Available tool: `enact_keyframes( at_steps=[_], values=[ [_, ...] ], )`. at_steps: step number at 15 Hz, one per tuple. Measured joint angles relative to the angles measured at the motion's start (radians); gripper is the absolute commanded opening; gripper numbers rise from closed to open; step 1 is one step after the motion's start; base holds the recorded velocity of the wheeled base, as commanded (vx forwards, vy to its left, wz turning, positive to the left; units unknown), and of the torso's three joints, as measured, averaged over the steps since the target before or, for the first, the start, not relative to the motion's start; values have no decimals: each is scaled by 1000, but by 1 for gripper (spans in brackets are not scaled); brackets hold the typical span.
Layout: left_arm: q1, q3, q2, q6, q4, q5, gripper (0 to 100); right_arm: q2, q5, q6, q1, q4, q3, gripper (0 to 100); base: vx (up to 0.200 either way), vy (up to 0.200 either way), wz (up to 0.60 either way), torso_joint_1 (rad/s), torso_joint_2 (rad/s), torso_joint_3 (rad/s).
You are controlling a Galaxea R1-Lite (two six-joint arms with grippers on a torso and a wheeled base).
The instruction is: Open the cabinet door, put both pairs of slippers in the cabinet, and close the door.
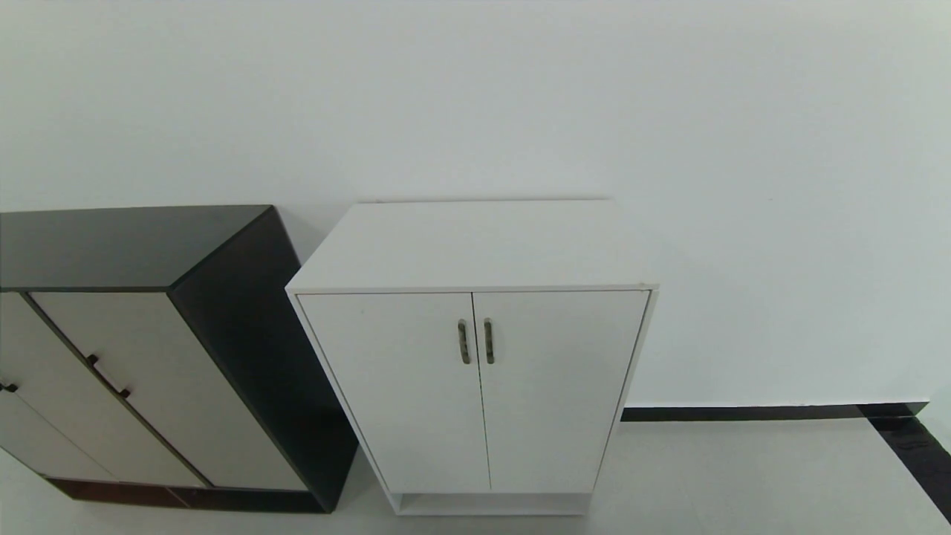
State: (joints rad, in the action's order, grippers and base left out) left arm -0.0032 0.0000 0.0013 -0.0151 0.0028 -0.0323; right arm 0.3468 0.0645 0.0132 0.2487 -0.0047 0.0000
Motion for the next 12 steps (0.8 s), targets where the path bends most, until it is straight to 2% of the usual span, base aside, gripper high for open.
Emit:
enact_keyframes(
  at_steps=[3, 6, 12],
  values=[
    [0, 0, 0, -1, 0, 0, 0, -23, -31, -42, -5, 9, -1, 0, 0, 0, 0, 0, 0, 0],
    [0, 0, 0, -1, 0, 1, 0, -45, -31, -40, -97, 8, 0, 0, 0, 0, 0, 0, 0, 0],
    [0, 0, 0, -3, 0, 1, 0, -213, -31, -39, -206, 8, 0, 0, 0, 0, 0, 0, 0, 0]
  ],
)
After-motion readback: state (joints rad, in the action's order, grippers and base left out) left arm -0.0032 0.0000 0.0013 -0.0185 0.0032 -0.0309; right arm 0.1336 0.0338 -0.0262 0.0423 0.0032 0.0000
